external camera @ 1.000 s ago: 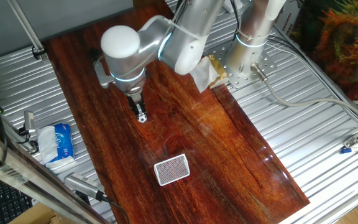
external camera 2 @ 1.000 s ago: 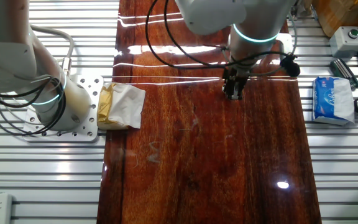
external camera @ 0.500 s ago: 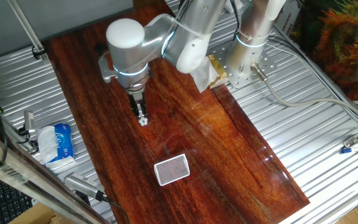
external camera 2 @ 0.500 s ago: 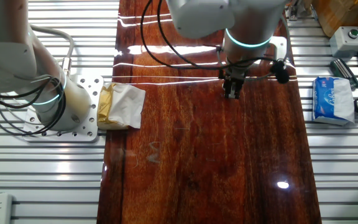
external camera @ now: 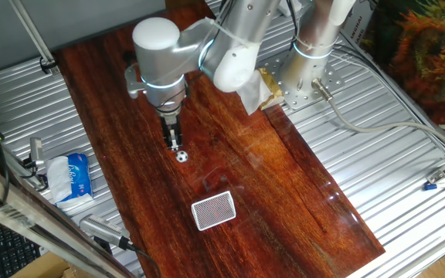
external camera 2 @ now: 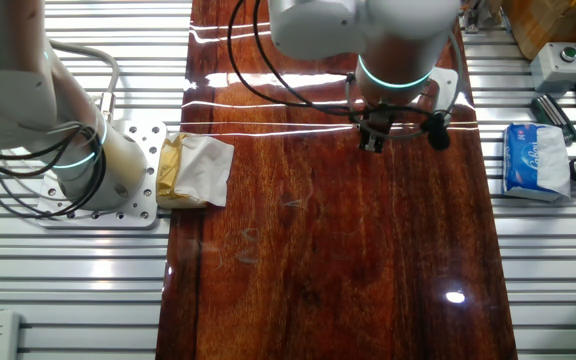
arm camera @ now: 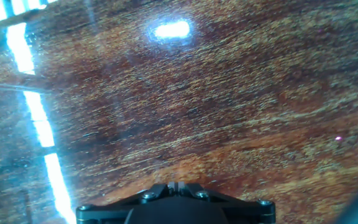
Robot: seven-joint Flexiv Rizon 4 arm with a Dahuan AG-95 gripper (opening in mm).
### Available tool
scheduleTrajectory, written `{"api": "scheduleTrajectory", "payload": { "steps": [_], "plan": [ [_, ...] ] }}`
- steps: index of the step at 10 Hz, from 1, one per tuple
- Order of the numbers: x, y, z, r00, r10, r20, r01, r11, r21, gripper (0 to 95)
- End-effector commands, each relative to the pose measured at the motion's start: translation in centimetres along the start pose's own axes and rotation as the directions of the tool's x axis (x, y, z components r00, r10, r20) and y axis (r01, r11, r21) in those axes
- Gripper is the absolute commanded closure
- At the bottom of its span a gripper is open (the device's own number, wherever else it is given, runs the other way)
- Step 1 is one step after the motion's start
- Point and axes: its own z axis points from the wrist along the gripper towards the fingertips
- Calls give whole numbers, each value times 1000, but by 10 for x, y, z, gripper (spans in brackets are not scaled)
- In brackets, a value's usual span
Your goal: Push the soccer ball into the goal
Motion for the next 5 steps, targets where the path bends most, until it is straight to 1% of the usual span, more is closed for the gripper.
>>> {"api": "scheduleTrajectory", "payload": {
  "steps": [1, 2, 3, 4, 5],
  "plan": [
    [0, -1, -2, 983, -183, -32, 185, 939, 291, 950],
    [0, -1, -2, 980, -198, -38, 200, 927, 317, 950],
    [0, -2, -2, 975, -217, -45, 219, 911, 349, 950],
    [-1, -4, -3, 974, -221, -50, 224, 908, 353, 950],
    [-1, -10, -4, 973, -227, -51, 230, 908, 351, 950]
  ]
}}
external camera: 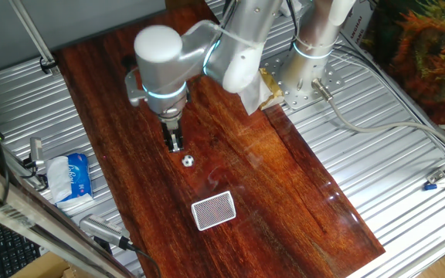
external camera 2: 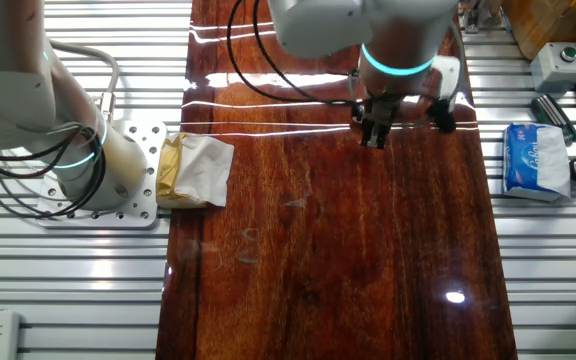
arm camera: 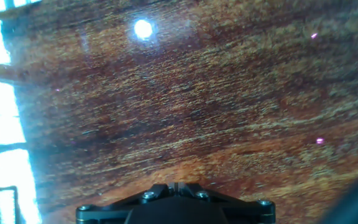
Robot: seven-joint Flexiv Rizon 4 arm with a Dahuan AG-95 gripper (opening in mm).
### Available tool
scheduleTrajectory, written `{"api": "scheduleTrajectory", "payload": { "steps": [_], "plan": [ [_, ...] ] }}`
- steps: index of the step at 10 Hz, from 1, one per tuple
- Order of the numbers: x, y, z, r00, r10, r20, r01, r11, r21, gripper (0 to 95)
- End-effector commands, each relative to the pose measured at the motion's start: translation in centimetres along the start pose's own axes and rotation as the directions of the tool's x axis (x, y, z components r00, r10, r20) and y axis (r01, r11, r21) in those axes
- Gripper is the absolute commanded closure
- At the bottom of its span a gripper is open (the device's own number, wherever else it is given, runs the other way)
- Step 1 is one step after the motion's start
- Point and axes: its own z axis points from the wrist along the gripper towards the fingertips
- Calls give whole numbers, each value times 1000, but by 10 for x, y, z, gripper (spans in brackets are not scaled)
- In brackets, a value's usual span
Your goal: Push the soccer ball into the goal
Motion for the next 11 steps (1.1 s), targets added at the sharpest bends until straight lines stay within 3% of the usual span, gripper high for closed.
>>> {"api": "scheduleTrajectory", "payload": {
  "steps": [1, 6, 7, 11],
  "plan": [
    [0, -12, -2, 987, -158, -24, 159, 961, 227, 950],
    [1, -9, -1, 990, -141, -27, 144, 971, 190, 950],
    [2, -1, 0, 991, -128, -28, 131, 974, 184, 950],
    [3, 0, 5, 992, -122, -22, 124, 977, 172, 950]
  ]
}}
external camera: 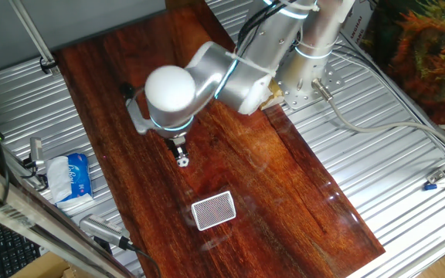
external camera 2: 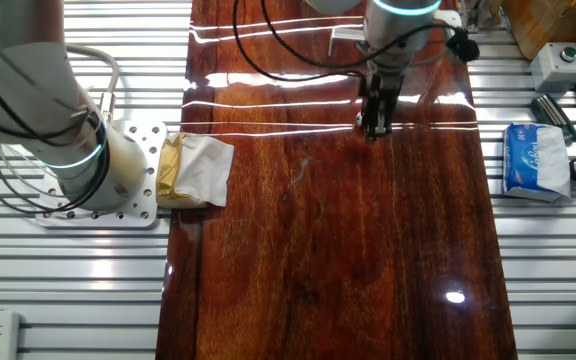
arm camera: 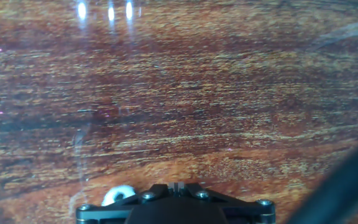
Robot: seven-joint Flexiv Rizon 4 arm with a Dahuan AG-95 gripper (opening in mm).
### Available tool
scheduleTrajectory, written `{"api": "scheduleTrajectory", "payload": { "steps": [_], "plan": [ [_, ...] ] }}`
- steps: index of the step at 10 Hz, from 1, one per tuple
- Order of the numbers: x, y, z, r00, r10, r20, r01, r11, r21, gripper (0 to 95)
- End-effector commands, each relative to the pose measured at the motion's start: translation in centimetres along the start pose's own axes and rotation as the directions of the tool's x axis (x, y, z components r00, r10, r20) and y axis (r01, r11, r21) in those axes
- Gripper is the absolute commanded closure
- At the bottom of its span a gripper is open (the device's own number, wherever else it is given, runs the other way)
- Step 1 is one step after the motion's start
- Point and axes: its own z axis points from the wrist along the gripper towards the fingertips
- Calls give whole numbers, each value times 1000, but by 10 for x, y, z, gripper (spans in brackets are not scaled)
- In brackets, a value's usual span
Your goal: Push the soccer ball into the goal
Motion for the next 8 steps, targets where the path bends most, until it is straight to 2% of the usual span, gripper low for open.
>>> {"api": "scheduleTrajectory", "payload": {
  "steps": [1, 2, 3, 4, 5, 6, 7, 8],
  "plan": [
    [1, 0, 0, 994, 109, -3, -109, 989, -102, 950],
    [1, 0, 0, 989, 144, -15, -145, 978, -148, 950],
    [0, 0, -2, 981, 191, -46, -196, 944, -264, 950],
    [-1, -1, -4, 979, 199, -52, -205, 931, -302, 950],
    [-3, -1, -5, 985, 170, -28, -171, 951, -256, 950],
    [-3, -1, -6, 988, 154, -19, -154, 960, -235, 950],
    [-4, -1, -7, 994, 110, 7, -107, 977, -185, 950],
    [-6, -2, -10, 998, 55, 35, -51, 991, -122, 950]
  ]
}}
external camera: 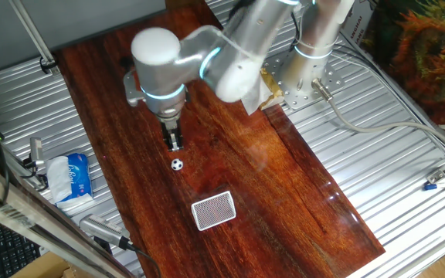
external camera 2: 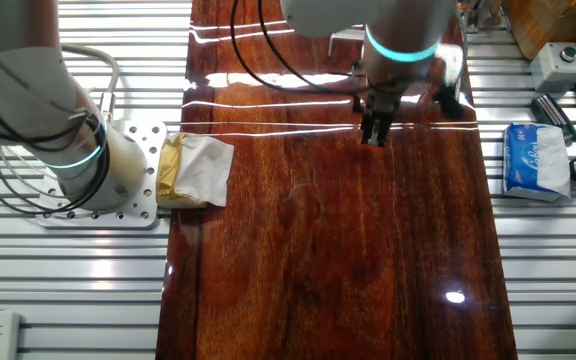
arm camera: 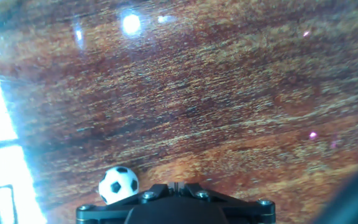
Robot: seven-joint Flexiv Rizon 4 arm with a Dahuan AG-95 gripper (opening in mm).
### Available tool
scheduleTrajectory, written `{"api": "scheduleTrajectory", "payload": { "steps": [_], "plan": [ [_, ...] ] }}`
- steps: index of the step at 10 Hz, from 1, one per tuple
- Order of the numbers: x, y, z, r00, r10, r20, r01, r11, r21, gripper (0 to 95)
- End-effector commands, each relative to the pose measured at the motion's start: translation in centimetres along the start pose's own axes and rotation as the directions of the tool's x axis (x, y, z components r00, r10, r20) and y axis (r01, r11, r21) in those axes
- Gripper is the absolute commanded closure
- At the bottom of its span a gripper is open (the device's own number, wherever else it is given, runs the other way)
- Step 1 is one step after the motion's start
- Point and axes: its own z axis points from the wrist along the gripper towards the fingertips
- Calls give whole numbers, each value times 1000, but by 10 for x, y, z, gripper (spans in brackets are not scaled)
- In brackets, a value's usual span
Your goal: Push the soccer ball into the goal
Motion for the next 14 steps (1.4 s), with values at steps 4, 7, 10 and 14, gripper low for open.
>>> {"api": "scheduleTrajectory", "payload": {
  "steps": [4, 7, 10, 14],
  "plan": [
    [-9, 2, -17, 980, -201, 16, 195, 965, 175, 950],
    [-9, 2, -17, 976, -216, 4, 211, 958, 193, 950],
    [-9, 2, -17, 975, -222, -6, 219, 955, 200, 950],
    [-9, 2, -17, 977, -211, -4, 208, 956, 207, 950]
  ]
}}
